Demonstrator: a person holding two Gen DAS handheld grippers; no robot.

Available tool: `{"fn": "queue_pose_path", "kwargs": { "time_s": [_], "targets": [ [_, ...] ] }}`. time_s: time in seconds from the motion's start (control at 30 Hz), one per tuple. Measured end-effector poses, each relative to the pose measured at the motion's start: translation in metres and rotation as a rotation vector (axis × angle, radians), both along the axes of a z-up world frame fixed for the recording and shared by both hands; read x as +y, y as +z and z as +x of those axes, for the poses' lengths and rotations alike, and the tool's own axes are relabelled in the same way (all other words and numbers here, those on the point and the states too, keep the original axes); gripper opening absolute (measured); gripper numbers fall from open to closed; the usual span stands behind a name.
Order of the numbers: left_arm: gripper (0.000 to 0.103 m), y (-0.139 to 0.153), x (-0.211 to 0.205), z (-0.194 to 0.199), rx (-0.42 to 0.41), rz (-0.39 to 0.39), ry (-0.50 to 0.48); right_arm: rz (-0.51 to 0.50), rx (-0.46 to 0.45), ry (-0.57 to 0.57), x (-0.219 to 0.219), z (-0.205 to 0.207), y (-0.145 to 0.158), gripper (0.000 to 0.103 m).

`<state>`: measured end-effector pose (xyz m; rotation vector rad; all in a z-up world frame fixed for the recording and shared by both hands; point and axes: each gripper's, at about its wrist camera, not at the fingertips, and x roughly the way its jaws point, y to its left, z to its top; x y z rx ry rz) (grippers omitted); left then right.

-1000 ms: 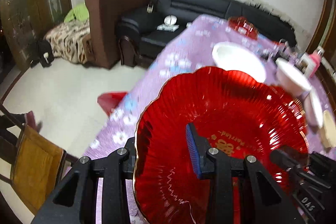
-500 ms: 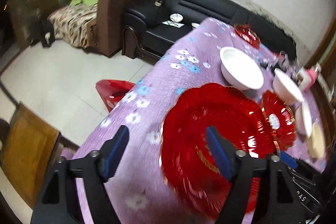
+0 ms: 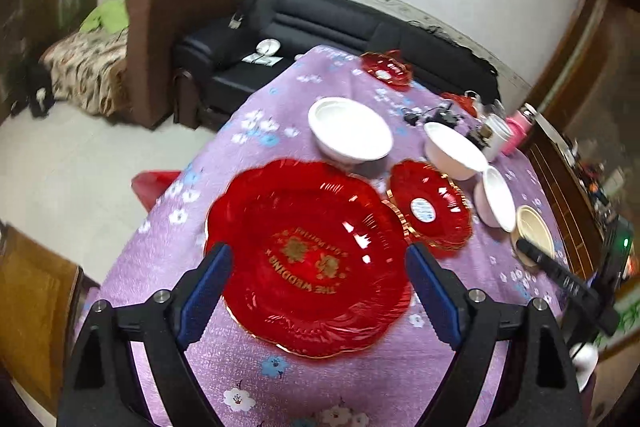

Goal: Organize plates and bowls
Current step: 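Lift the large red plate, lower it flat onto the cloth, open the right tool, then close the right tool on the rim of the gold-rimmed red labelled plate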

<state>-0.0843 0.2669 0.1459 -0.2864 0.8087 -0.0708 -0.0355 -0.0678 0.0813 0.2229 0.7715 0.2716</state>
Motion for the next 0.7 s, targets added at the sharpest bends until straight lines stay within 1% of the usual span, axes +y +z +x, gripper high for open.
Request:
{"fn": "queue_pose_path", "kwargs": {
  "time_s": [0.1, 0.13, 0.17, 0.2, 0.23, 0.27, 0.3, 0.33, 0.37, 0.4, 0.43, 0.5, 0.6, 0.7],
  "targets": [
    [0.088, 0.026, -0.001, -0.006, -0.045, 0.02, -0.02, 0.019, -0.063, -0.021, -0.018, 0.004, 0.026, 0.057],
    [0.088, 0.037, -0.001, -0.008, -0.067, 0.026, -0.026, 0.042, -0.074, -0.02, -0.024, 0.006, 0.034, 0.057],
    [0.088, 0.05, -0.001, -0.009, -0.092, 0.034, -0.034, 0.087, -0.089, -0.012, -0.031, 0.008, 0.046, 0.057],
    [0.09, 0.058, -0.001, -0.008, -0.11, 0.041, -0.041, 0.122, -0.101, -0.009, -0.035, 0.01, 0.056, 0.058],
    [0.095, 0.07, -0.003, -0.006, -0.135, 0.05, -0.051, 0.155, -0.12, -0.008, -0.039, 0.011, 0.066, 0.061],
    [0.098, 0.075, -0.004, -0.002, -0.147, 0.054, -0.053, 0.189, -0.146, -0.013, -0.043, 0.01, 0.075, 0.071],
    [0.1, 0.08, -0.007, 0.002, -0.157, 0.056, -0.054, 0.226, -0.174, -0.02, -0.048, 0.009, 0.083, 0.086],
    [0.1, 0.081, -0.01, 0.008, -0.162, 0.059, -0.057, 0.26, -0.197, -0.03, -0.051, 0.009, 0.085, 0.093],
    [0.1, 0.08, -0.011, 0.014, -0.161, 0.062, -0.059, 0.296, -0.214, -0.046, -0.052, 0.01, 0.083, 0.097],
    [0.1, 0.075, -0.014, 0.023, -0.151, 0.064, -0.058, 0.305, -0.21, -0.052, -0.05, 0.013, 0.079, 0.097],
    [0.1, 0.071, -0.016, 0.03, -0.139, 0.058, -0.054, 0.304, -0.164, -0.047, -0.043, 0.021, 0.066, 0.097],
    [0.1, 0.056, -0.014, 0.047, -0.089, 0.026, -0.046, 0.296, -0.08, -0.025, -0.028, 0.036, 0.043, 0.097],
    [0.1, 0.03, -0.007, 0.07, -0.004, -0.006, -0.018, 0.256, -0.017, -0.009, -0.012, 0.049, 0.02, 0.097],
    [0.1, 0.011, -0.004, 0.081, 0.028, -0.052, -0.009, 0.235, 0.028, -0.036, -0.008, 0.063, 0.002, 0.097]
  ]
}}
